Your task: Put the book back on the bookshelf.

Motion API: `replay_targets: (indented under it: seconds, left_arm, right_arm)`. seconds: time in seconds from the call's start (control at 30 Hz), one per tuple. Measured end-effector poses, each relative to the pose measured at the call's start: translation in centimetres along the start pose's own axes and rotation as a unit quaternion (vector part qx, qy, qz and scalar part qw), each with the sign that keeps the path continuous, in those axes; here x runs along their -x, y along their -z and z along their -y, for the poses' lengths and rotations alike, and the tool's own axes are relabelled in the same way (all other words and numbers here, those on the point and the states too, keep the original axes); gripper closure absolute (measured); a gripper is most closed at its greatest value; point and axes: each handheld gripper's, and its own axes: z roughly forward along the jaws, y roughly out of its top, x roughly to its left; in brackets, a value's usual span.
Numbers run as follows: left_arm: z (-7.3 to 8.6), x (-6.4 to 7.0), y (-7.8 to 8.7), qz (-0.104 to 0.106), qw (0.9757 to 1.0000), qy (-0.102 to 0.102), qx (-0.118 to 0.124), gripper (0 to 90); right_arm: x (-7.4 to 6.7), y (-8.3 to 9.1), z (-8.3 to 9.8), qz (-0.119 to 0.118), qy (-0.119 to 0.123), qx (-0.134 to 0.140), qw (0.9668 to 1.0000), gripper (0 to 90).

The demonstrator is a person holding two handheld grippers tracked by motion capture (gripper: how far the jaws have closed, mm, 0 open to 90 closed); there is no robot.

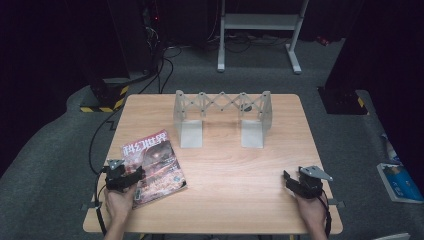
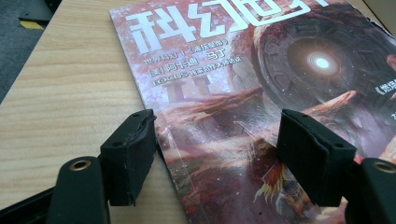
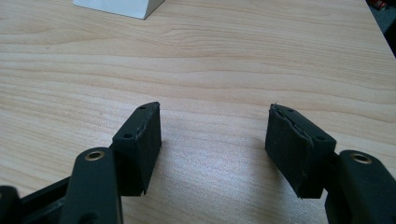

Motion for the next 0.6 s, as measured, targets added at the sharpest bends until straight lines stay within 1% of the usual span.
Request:
replay_targets:
  seconds: [0.2,0.3,0.37,0.6]
  left_arm:
    - [0.7,0.3,0.7,0.005,1.0000,-0.003,0.003,28.4]
    - [1.4,0.6,1.1,0.007,0.9999,-0.005,0.011,28.4]
    - [1.6,0.7,1.4,0.008,0.9999,-0.006,0.013,28.4]
    - [2.0,1.0,1.8,0.013,0.9998,-0.010,0.009,28.4]
  right_arm:
    - [0.0,0.0,0.0,0.000,0.000,0.000,1.0000,36.2]
    - [0.0,0.0,0.0,0.000,0.000,0.000,1.0000,36.2]
    - [0.0,0.0,0.0,0.000,0.000,0.000,1.0000,36.1]
    - [0.0,0.0,0.0,0.000,0.000,0.000,1.0000,36.1]
